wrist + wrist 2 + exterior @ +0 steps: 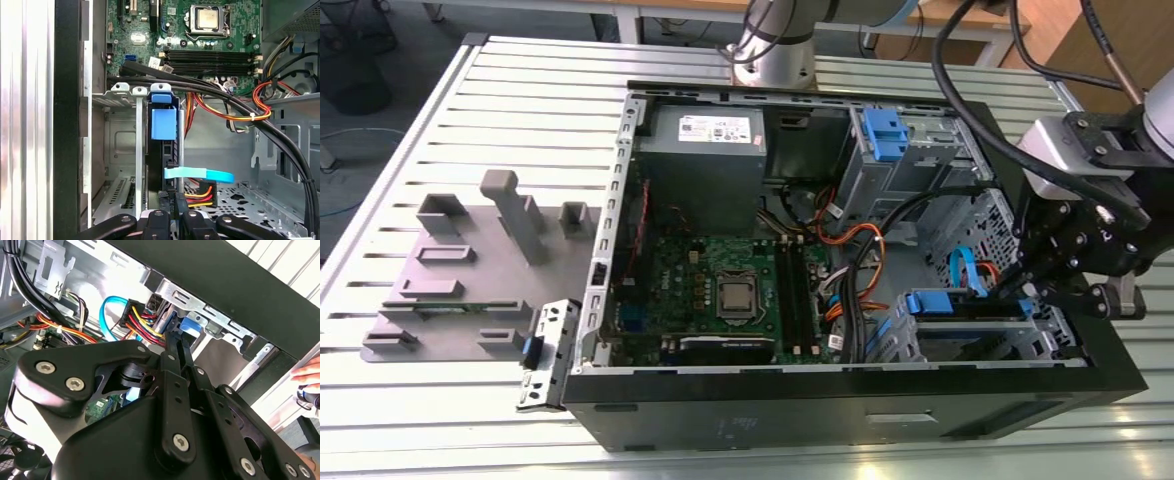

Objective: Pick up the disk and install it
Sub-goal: 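Insert the second disk wire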

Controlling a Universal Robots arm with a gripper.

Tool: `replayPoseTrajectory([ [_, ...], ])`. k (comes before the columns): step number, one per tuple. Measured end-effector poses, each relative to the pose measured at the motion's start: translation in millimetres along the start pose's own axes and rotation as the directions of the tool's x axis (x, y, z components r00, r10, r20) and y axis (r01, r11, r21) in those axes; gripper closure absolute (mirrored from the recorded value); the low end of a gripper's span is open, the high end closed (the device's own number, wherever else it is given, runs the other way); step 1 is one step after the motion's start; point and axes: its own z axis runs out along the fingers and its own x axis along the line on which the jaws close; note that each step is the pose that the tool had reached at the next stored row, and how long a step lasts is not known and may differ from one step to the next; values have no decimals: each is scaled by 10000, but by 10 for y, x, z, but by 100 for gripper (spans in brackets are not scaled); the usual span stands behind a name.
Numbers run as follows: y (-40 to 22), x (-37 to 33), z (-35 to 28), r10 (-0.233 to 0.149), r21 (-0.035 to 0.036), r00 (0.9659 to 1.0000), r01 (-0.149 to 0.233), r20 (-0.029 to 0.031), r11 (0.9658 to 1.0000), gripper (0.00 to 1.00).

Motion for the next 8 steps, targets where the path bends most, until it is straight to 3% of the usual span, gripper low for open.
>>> replayPoseTrajectory([
  [8,32,-5,4,-1,15,10000,1,1,10000,84],
])
